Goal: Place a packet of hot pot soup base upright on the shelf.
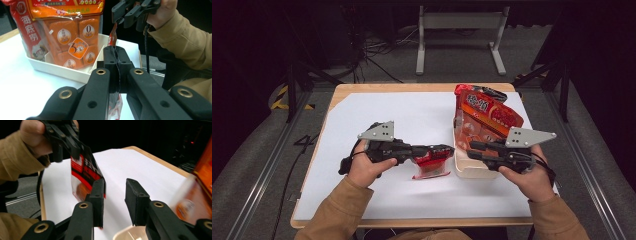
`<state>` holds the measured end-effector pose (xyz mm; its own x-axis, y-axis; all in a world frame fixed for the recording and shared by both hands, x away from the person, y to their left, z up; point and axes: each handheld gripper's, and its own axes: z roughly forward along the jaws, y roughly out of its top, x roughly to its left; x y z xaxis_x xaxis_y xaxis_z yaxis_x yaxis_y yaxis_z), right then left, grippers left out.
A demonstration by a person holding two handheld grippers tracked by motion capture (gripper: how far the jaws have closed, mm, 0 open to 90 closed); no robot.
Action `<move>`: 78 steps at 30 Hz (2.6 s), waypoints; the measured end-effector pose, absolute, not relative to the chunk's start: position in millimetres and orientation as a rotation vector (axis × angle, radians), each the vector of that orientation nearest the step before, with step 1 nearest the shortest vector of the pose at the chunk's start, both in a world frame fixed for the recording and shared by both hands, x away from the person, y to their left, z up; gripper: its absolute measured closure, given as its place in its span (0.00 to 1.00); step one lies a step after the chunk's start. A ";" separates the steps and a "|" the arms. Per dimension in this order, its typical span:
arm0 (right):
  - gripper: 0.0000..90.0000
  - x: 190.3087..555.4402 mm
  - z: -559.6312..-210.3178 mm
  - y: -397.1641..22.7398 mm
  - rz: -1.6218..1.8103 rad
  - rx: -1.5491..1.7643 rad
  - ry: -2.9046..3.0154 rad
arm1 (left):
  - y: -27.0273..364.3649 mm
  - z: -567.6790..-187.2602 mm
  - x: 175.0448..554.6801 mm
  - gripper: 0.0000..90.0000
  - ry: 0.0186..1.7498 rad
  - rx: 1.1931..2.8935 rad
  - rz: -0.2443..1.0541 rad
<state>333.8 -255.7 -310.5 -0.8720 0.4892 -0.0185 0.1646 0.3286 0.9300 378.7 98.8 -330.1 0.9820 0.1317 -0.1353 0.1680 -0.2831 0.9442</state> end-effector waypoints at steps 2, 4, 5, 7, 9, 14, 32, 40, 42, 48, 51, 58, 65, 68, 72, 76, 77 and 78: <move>0.76 331.4 -310.8 -263.3 1.544 0.608 2.292 | 98.5 -326.7 379.8 1.00 0.214 1.861 -0.037; 0.75 328.8 -310.8 -271.2 1.531 0.631 2.276 | 98.3 -323.4 381.7 1.00 0.207 1.861 -0.032; 0.75 327.7 -311.0 -275.0 1.526 0.645 2.268 | 98.1 -322.1 382.7 1.00 0.206 1.858 -0.034; 0.75 325.9 -311.5 -282.2 1.517 0.672 2.253 | 97.6 -319.7 384.9 1.00 0.205 1.853 -0.044; 0.74 324.0 -312.6 -289.2 1.502 0.699 2.240 | 96.0 -318.1 387.7 1.00 0.204 1.844 -0.052; 0.73 320.8 -316.1 -302.3 1.462 0.743 2.226 | 90.6 -313.7 391.7 1.00 0.189 1.848 -0.042; 0.70 315.3 -333.3 -347.0 1.297 0.925 2.160 | 74.5 -294.2 401.7 0.99 0.144 1.830 -0.023; 0.69 321.4 -338.8 -362.8 1.247 1.010 2.114 | 61.5 -289.8 404.4 0.99 0.116 1.828 -0.022; 0.68 322.4 -339.5 -364.7 1.245 1.018 2.111 | 60.5 -289.7 404.6 0.99 0.115 1.826 -0.022; 0.66 326.4 -341.1 -371.0 1.253 1.042 2.098 | 50.5 -290.4 408.8 0.99 0.096 1.829 -0.020; 0.65 327.1 -341.6 -373.4 1.248 1.057 2.095 | 47.4 -291.0 409.6 0.99 0.091 1.830 -0.020; 0.63 330.1 -345.2 -378.8 1.248 1.086 2.094 | 37.2 -293.0 411.8 0.99 0.080 1.831 -0.031; 0.60 334.9 -349.4 -382.9 1.250 1.102 2.088 | 24.9 -295.7 413.0 1.00 0.068 1.830 -0.031; 0.59 337.3 -351.3 -383.8 1.240 1.109 2.083 | 22.2 -296.4 413.4 1.00 0.071 1.826 -0.031; 0.57 340.1 -353.4 -385.3 1.229 1.125 2.073 | 15.5 -298.3 414.5 1.00 0.071 1.821 -0.034; 0.56 343.9 -355.8 -387.9 1.237 1.133 2.069 | 8.7 -300.6 414.6 1.00 0.067 1.828 -0.030; 0.55 344.4 -356.3 -388.1 1.244 1.137 2.068 | 7.3 -301.1 414.1 1.00 0.069 1.832 -0.027; 0.55 345.1 -356.7 -388.4 1.248 1.136 2.068 | 5.5 -301.6 413.8 1.00 0.066 1.837 -0.023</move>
